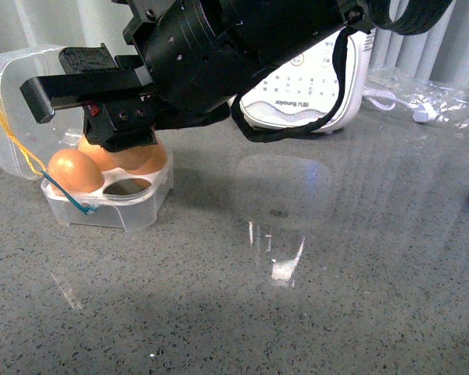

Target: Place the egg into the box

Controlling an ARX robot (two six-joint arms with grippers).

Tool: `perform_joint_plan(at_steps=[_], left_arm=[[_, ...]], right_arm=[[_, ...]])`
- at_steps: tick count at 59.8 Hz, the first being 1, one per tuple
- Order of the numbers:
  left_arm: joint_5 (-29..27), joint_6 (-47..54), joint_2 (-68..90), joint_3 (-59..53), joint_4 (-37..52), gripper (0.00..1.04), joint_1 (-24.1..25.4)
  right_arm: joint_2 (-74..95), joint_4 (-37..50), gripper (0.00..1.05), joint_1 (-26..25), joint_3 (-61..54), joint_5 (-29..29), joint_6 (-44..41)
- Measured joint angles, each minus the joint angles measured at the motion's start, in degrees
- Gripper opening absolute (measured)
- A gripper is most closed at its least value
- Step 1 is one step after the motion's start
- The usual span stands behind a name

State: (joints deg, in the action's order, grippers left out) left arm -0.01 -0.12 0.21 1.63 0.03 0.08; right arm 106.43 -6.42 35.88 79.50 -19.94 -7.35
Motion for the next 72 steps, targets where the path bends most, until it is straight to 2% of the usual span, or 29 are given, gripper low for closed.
perform_joint_plan(at_steps=[18, 23, 33, 44, 48, 50, 64, 72], left_arm=[[0.0, 0.0, 0.0, 0.0, 0.0, 0.98, 0.0], [0.0, 0.0, 0.0, 0.0, 0.0, 0.98, 0.0], [0.0, 0.0, 0.0, 0.0, 0.0, 0.98, 0.0], [0.0, 0.0, 0.0, 0.0, 0.0, 0.98, 0.0], [0.0, 0.0, 0.0, 0.0, 0.0, 0.98, 0.0], [0.0, 0.0, 0.0, 0.0, 0.0, 0.98, 0.0], [0.0, 0.0, 0.0, 0.0, 0.0, 0.98, 0.0], [0.0, 0.0, 0.0, 0.0, 0.0, 0.98, 0.0]], right_arm=[[0.3, -1.0, 0.42, 0.0, 0.3, 0.2, -0.2], [0.5, -1.0, 0.51, -0.2, 0.3, 0.3, -0.2], [0.7, -1.0, 0.54, -0.6, 0.3, 0.4, -0.2], [0.7, -0.9, 0.81, -1.0, 0.4, 0.2, -0.2], [0.5, -0.5, 0.94, -1.3, 0.3, 0.2, 0.0], [0.2, -0.2, 0.97, -1.4, 0.3, 0.2, 0.1], [-7.3, 2.7, 0.98, -4.0, -2.2, 0.0, 1.1], [-13.6, 5.3, 0.98, -6.6, -6.9, 2.7, 1.8]])
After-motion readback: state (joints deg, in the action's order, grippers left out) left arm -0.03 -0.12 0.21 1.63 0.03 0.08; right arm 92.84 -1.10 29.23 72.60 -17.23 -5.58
